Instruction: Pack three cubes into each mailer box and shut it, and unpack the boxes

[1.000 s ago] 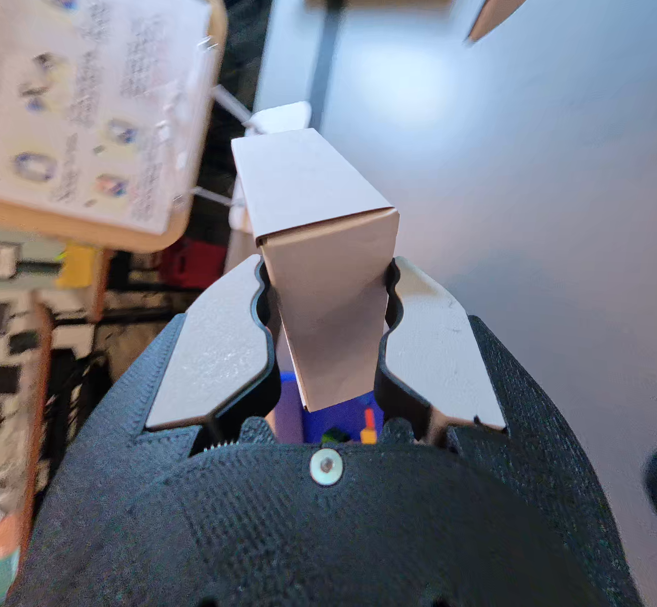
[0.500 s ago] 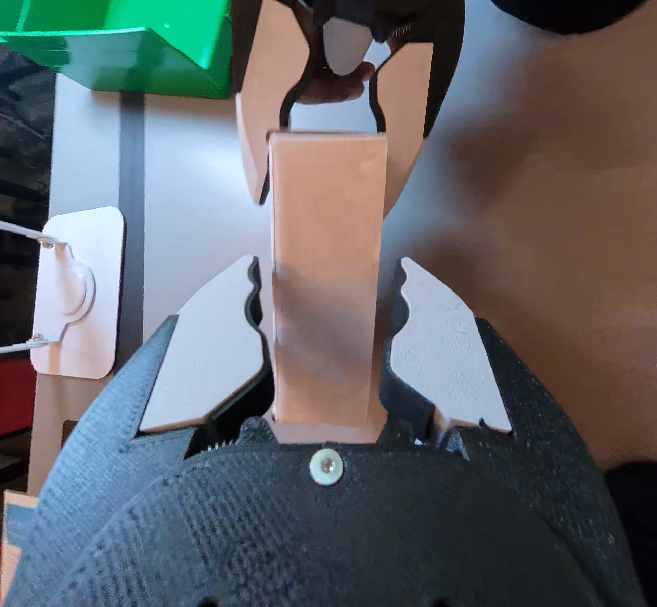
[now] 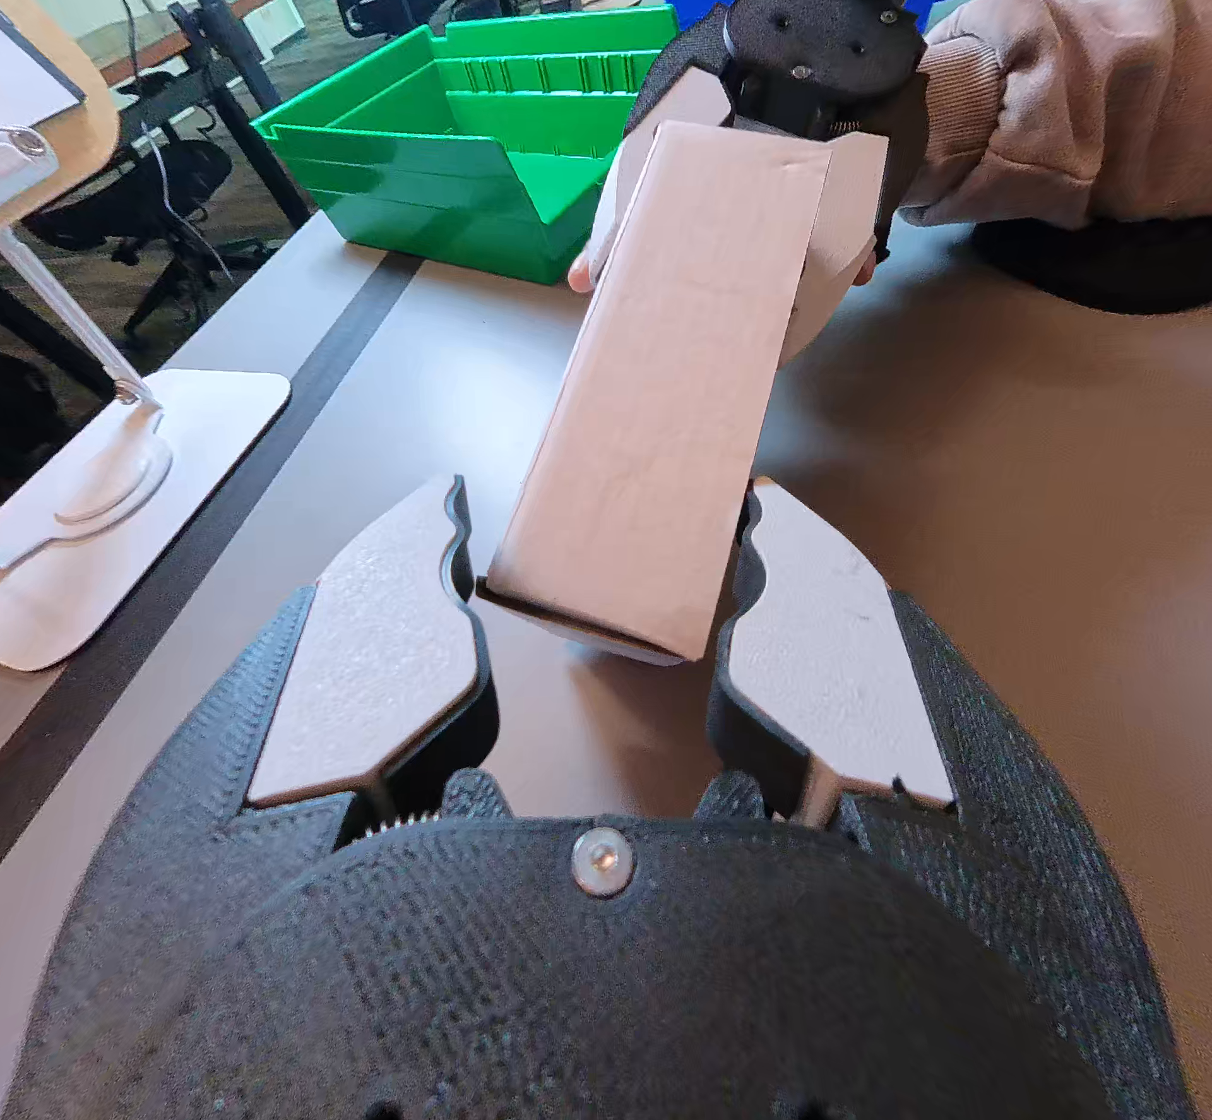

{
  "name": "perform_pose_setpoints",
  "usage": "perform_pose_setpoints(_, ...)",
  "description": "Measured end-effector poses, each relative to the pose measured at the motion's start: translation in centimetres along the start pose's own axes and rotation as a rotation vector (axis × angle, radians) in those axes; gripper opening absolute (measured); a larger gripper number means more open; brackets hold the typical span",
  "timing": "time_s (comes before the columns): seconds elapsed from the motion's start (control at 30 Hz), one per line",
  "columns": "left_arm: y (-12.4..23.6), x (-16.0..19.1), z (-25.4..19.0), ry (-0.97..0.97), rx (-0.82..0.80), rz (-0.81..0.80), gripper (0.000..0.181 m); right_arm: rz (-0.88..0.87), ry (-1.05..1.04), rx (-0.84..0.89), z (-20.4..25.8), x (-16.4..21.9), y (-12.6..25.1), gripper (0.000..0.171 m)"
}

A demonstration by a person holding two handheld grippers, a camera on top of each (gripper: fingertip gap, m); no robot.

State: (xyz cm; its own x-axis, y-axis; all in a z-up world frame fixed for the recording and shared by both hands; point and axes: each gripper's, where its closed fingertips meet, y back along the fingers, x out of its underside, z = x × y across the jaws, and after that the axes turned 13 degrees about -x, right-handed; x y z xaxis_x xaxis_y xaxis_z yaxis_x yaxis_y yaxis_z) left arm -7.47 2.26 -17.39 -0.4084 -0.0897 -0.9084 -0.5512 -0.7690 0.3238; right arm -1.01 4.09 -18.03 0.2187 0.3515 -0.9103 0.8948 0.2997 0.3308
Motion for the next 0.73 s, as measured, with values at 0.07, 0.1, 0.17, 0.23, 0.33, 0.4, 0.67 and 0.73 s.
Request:
perform_pose_setpoints(0.07, 0.1, 0.6, -0.1, 0.003, 0.034, 0.009, 0.084, 0.007, 0.027, 0.002, 0.1, -0.3, 0.0, 0.068)
perform_pose_setpoints(0.1, 0.3, 0.8, -0.4, -0.007, 0.047, 0.004, 0.084, 0.009, 0.042, -0.001, 0.3, -0.5, 0.0, 0.068)
perform_pose_setpoints(0.17, 0.1, 1.2, -1.2, -0.050, 0.049, -0.002, 0.082, 0.013, 0.065, -0.011, 0.7, -0.7, -0.3, 0.068)
perform_pose_setpoints(0.23, -0.3, 1.5, -1.2, -0.143, -0.019, 0.008, 0.082, 0.037, 0.092, -0.005, 0.7, -0.5, -0.4, 0.068)
perform_pose_setpoints(0.33, -0.7, 1.8, -0.5, -0.240, -0.115, 0.059, 0.082, 0.167, 0.089, 0.064, -0.5, 1.5, -0.4, 0.070)
perform_pose_setpoints(0.4, -0.9, 1.9, -0.2, -0.230, -0.132, 0.088, 0.081, 0.203, 0.072, 0.112, -1.3, 2.0, 0.1, 0.073)
perform_pose_setpoints(0.67, -1.0, 2.7, 1.0, -0.208, -0.171, 0.225, 0.081, 0.313, 0.235, 0.196, -1.3, -4.5, 3.5, 0.071)
perform_pose_setpoints(0.73, -1.4, 2.6, 0.8, -0.222, -0.160, 0.254, 0.081, 0.446, 0.317, 0.161, -0.1, -4.4, 2.0, 0.066)
